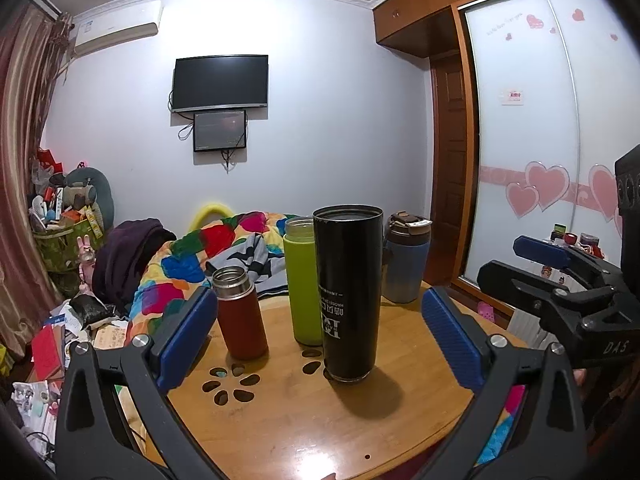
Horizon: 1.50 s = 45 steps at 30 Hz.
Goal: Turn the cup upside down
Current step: 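Open the left tool and withdraw it from the standing cup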
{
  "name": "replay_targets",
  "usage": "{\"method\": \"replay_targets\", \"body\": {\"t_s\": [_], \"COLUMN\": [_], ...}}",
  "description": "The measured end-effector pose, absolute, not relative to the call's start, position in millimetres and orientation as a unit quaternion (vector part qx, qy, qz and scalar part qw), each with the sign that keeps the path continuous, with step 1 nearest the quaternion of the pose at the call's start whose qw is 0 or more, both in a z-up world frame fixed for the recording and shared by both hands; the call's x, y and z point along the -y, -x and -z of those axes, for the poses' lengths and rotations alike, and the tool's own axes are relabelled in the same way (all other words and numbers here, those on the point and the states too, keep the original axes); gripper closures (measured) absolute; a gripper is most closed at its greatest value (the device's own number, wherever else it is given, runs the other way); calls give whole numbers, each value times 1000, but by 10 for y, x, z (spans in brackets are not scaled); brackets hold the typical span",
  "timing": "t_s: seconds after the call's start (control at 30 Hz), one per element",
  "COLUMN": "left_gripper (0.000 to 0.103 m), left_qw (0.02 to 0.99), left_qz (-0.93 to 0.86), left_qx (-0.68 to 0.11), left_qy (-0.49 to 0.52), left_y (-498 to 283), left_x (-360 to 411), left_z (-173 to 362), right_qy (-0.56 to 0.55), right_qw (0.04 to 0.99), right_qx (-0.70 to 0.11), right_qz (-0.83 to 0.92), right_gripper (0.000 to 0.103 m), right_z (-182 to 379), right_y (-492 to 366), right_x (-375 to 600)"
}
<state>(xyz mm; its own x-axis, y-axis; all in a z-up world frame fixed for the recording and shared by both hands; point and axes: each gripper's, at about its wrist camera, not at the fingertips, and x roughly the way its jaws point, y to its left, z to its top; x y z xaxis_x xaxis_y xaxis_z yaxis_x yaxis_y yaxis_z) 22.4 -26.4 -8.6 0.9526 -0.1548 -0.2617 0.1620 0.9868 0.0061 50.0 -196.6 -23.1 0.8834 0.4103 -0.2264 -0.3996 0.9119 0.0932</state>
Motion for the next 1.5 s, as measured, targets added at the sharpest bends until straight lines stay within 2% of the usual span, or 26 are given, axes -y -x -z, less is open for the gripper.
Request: {"method": "replay_targets", "body": {"t_s": [1.5], "left_gripper": [0], "left_qw": [989], "left_qz": [71], "left_qx": [-132], "left_qy": [-6], "left_y": [-241], "left_x": [217], "left_z": [128], "right_qy": [-24], "right_qw": [970], "right_qx": [-120], "right_qz": [-210], "right_gripper": [0], "right_z": [238], "right_y": [-481], "right_x": [2008]}}
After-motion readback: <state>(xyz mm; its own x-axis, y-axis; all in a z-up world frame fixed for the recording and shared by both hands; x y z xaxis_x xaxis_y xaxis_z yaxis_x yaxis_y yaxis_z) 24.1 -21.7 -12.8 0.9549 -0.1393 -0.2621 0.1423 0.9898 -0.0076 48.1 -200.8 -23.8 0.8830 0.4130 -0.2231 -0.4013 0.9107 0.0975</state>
